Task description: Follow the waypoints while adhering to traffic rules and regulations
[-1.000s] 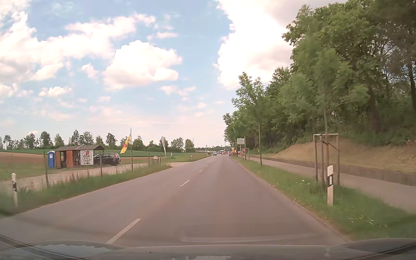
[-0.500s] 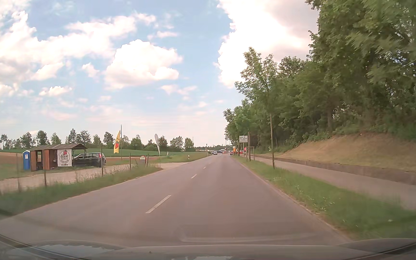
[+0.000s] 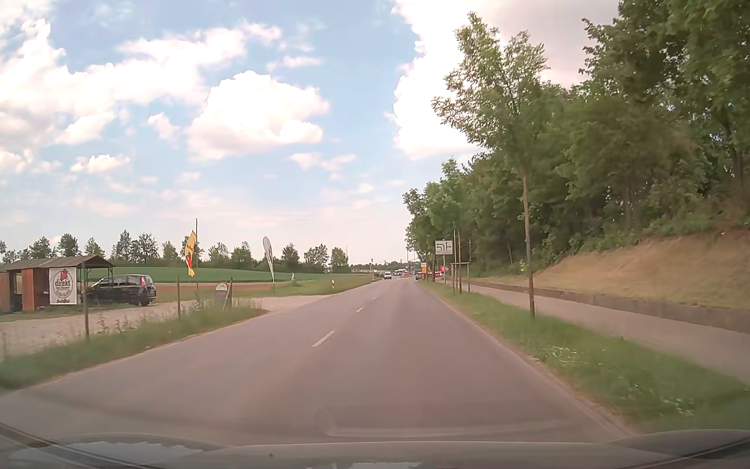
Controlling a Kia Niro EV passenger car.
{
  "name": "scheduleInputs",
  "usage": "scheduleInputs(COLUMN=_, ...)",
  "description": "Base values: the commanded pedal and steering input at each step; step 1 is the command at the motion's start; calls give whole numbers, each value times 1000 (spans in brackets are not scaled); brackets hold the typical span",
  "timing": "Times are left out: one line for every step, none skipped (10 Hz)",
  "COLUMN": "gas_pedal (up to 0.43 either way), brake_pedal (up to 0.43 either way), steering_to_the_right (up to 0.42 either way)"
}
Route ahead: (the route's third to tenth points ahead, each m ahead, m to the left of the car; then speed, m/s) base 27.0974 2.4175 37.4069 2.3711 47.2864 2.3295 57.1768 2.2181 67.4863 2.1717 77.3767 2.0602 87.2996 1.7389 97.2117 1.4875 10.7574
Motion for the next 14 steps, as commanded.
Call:
scheduleInputs(gas_pedal=20, brake_pedal=12, steering_to_the_right=-2)
scheduleInputs(gas_pedal=20, brake_pedal=18, steering_to_the_right=-1)
scheduleInputs(gas_pedal=20, brake_pedal=18, steering_to_the_right=-1)
scheduleInputs(gas_pedal=20, brake_pedal=18, steering_to_the_right=-2)
scheduleInputs(gas_pedal=20, brake_pedal=18, steering_to_the_right=-1)
scheduleInputs(gas_pedal=20, brake_pedal=18, steering_to_the_right=-1)
scheduleInputs(gas_pedal=20, brake_pedal=18, steering_to_the_right=-1)
scheduleInputs(gas_pedal=20, brake_pedal=18, steering_to_the_right=0)
scheduleInputs(gas_pedal=20, brake_pedal=18, steering_to_the_right=0)
scheduleInputs(gas_pedal=20, brake_pedal=18, steering_to_the_right=0)
scheduleInputs(gas_pedal=28, brake_pedal=18, steering_to_the_right=0)
scheduleInputs(gas_pedal=28, brake_pedal=18, steering_to_the_right=1)
scheduleInputs(gas_pedal=28, brake_pedal=18, steering_to_the_right=1)
scheduleInputs(gas_pedal=28, brake_pedal=18, steering_to_the_right=1)
